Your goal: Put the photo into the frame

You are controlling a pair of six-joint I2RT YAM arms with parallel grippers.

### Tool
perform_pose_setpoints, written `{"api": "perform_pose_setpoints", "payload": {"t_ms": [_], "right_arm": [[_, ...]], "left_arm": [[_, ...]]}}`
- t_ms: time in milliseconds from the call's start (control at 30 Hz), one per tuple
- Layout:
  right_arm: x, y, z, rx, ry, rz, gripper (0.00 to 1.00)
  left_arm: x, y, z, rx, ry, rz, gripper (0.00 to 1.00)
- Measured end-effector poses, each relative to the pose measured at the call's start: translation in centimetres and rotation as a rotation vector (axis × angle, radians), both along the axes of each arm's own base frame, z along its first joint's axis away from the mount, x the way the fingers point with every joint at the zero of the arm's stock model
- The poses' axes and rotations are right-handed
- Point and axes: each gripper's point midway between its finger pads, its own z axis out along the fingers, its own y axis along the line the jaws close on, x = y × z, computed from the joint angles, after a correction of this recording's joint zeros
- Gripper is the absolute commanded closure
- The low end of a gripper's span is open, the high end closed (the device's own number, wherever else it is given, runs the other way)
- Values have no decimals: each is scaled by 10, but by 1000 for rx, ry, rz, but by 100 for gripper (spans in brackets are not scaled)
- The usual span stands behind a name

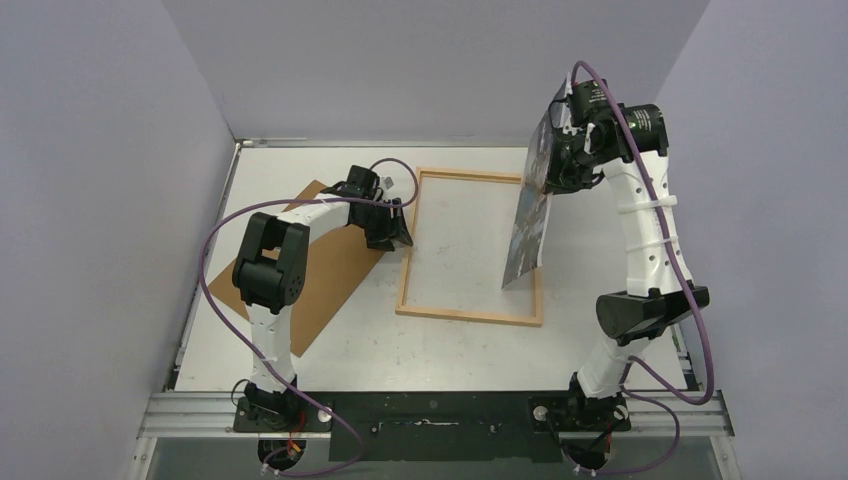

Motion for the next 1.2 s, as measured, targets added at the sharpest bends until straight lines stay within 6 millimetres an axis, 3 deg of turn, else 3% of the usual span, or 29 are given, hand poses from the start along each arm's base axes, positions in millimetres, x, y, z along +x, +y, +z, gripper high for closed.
{"api": "perform_pose_setpoints", "payload": {"t_ms": [167,367,567,733,933,1200], "right_arm": [[2,-1,3,-2,-12,-7,100],[9,13,-15,-13,40,28,100],[18,61,-57,-61,145,142,100],[20,89,-95,-88,240,189,100],[24,93,-117,-87,289,145,97],[35,95,-153,-85,302,5,97]], "left_arm": [[-5,4,0,22,20,-14,45],[-9,9,-1,51,38,-10,45],[-12,21,3,90,51,20,44],[-2,43,20,97,28,85,42],[12,65,47,67,-15,160,41],[11,63,55,35,-13,167,41]]}}
